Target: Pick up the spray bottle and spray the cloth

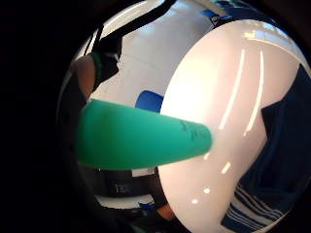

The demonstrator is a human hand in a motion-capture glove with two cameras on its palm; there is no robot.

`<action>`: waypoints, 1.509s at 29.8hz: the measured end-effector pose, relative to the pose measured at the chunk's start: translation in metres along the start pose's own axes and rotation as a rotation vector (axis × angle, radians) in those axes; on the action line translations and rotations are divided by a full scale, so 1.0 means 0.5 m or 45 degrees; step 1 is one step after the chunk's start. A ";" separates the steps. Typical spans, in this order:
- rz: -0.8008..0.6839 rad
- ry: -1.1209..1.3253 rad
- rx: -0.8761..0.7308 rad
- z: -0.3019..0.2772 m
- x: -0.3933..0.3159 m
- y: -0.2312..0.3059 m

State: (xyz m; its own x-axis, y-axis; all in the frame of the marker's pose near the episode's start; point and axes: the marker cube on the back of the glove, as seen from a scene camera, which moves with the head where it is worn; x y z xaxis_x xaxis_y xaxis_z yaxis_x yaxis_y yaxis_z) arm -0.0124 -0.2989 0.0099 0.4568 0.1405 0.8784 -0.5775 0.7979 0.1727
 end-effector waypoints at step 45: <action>-0.444 0.510 -0.334 -0.082 -0.081 0.470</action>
State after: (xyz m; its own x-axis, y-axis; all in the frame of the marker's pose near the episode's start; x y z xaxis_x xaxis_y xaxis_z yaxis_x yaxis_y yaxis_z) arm -0.1388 -0.0933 -0.0031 0.8388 0.0139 0.5442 -0.1844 0.9478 0.2600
